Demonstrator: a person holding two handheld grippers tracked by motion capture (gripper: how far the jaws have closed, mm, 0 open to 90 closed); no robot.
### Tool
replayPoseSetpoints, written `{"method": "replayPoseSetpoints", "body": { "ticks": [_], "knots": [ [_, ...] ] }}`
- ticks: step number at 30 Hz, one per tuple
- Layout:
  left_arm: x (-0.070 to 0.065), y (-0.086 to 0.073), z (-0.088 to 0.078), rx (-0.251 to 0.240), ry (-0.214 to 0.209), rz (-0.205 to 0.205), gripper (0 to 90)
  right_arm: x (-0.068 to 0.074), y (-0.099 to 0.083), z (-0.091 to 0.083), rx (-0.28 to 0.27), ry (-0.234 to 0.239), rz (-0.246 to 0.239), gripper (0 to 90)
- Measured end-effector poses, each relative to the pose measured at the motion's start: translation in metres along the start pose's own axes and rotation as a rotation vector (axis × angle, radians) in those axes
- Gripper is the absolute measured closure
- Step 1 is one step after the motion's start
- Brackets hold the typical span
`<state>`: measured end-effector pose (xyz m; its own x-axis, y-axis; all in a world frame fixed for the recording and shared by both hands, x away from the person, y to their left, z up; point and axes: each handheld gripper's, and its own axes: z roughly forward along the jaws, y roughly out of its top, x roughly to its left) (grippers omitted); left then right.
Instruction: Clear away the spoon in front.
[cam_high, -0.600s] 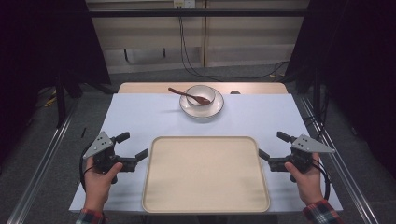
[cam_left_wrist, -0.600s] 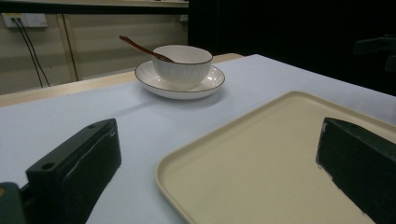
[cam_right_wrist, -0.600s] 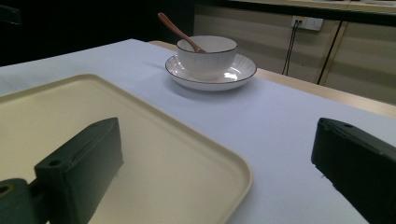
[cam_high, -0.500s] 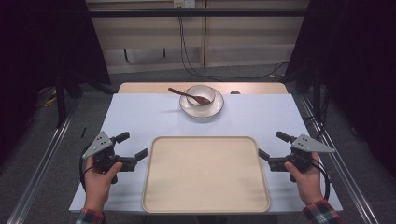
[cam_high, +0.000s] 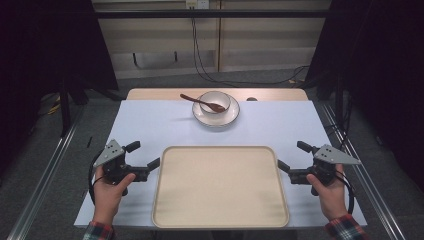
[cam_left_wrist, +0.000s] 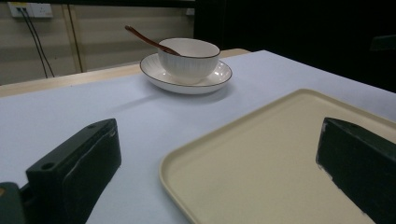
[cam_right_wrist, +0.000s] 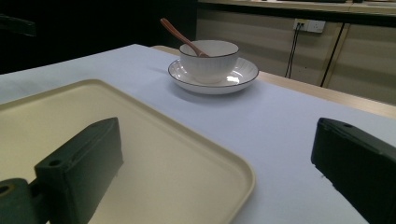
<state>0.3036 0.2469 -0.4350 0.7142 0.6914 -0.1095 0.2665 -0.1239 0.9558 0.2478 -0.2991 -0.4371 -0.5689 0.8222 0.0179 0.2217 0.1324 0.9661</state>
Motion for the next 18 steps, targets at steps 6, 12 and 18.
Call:
{"method": "replayPoseSetpoints", "body": {
  "ticks": [6, 12, 18],
  "knots": [
    [-0.0006, -0.0010, 0.0014, 0.003, 0.006, -0.010, 0.0, -0.0018, -0.0045, 0.0014, 0.016, -0.011, 0.002, 2.0],
    [0.0011, -0.0008, 0.0046, -0.007, 0.014, -0.020, 0.0, -0.0007, -0.0042, 0.0014, 0.016, 0.003, 0.016, 2.0],
    [0.0023, 0.0015, 0.0088, 0.015, 0.040, -0.020, 0.0, 0.0011, -0.0059, 0.0020, 0.026, -0.002, 0.029, 1.8]
  ]
}}
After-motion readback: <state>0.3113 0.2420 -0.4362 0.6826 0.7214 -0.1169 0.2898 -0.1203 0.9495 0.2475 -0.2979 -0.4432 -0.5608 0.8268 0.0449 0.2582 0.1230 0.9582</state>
